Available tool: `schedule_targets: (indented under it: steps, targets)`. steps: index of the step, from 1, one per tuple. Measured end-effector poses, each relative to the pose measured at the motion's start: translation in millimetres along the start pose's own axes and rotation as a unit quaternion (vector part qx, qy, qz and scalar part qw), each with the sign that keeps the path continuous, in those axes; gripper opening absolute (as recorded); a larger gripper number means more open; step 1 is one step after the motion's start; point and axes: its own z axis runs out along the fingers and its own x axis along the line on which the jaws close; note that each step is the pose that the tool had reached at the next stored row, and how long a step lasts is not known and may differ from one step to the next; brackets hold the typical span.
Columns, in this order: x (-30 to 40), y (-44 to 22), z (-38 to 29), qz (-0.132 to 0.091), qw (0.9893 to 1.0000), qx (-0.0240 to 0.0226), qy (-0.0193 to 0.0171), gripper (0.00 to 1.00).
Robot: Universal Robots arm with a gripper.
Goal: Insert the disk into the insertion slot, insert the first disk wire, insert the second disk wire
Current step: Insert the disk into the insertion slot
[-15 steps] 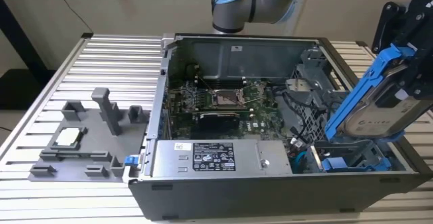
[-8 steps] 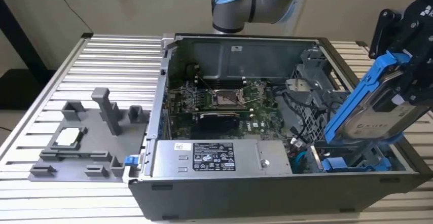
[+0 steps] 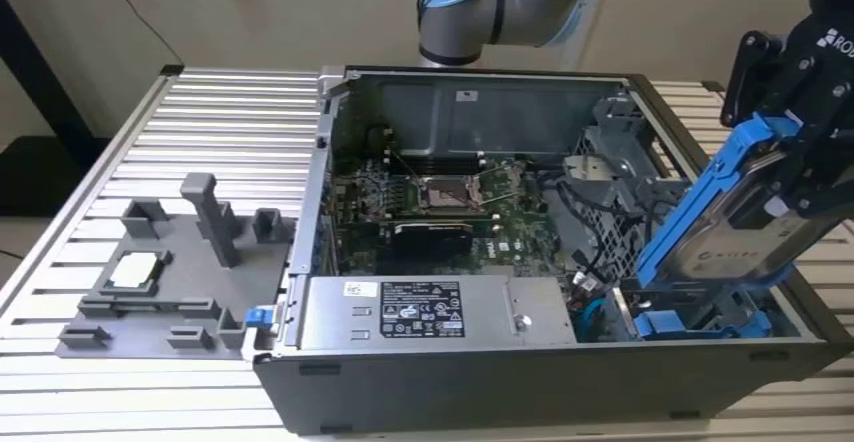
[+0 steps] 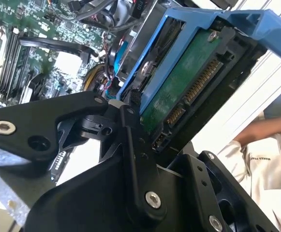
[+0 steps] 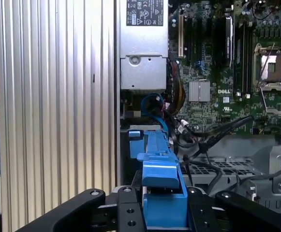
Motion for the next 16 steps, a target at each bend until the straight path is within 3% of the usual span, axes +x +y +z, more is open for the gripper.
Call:
schedule_targets:
  steps: [9, 16]
  targets:
    - [0.0, -0.4, 12.8, 0.000, 1.0000, 0.0000, 0.0000, 0.33]
    - [0.0, -4.4, 20.6, 0.000, 1.0000, 0.0000, 0.0000, 0.33]
